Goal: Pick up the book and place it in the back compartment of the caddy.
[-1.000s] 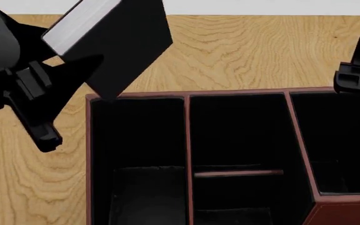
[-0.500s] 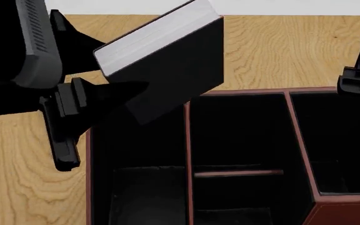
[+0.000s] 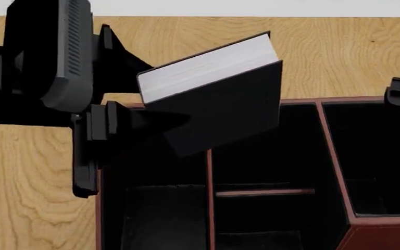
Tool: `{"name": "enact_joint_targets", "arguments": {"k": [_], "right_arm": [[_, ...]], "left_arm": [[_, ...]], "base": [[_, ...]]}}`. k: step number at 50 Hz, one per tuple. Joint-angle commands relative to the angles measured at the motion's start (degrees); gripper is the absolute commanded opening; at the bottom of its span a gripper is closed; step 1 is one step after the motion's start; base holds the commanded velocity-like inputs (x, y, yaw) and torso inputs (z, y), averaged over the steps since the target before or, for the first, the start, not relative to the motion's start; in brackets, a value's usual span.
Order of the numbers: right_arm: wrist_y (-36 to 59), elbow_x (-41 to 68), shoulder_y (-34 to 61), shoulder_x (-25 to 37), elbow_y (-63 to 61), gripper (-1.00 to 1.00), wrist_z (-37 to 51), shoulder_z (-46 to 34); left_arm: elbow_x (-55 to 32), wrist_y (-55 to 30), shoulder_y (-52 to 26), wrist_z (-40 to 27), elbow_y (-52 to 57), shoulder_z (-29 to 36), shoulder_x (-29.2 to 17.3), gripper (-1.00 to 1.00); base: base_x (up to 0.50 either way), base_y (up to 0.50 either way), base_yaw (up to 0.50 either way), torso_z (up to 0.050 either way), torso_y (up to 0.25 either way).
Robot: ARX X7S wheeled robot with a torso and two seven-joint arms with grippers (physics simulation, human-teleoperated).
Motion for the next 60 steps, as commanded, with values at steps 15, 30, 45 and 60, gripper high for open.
{"name": "enact_joint_targets", "arguments": {"k": [15,30,45,60], "right_arm": [[-1.88,-0.81,-1.33,0.96,1.34,1.0,0.41,-0.72],[-1.99,-0.42,-1.42,1.28,1.37,1.0,0.98,-0.96],[-2.9,-0.79,-1.86,1.59,1.89,1.0,1.22,-1.61],[-3.25,-0.78,-1.79,1.98,2.29,1.0,1.57,-2.03]], "left_arm": [[2.6,7.49,0.16,9.45,-5.98,3.04,4.06,-1.0],[2.23,8.19,0.92,11.52,-6.32,4.09,4.77,-1.0],[3.66,10.3,1.98,13.04,-9.19,5.55,6.5,-1.0],[4.49,11.79,2.64,14.27,-12.4,6.59,8.49,-1.0]], "base": [[0.0,0.0,0.0,0.0,0.001],[0.0,0.0,0.0,0.001,0.001],[0.0,0.0,0.0,0.0,0.001],[0.0,0.0,0.0,0.001,0.001]]}}
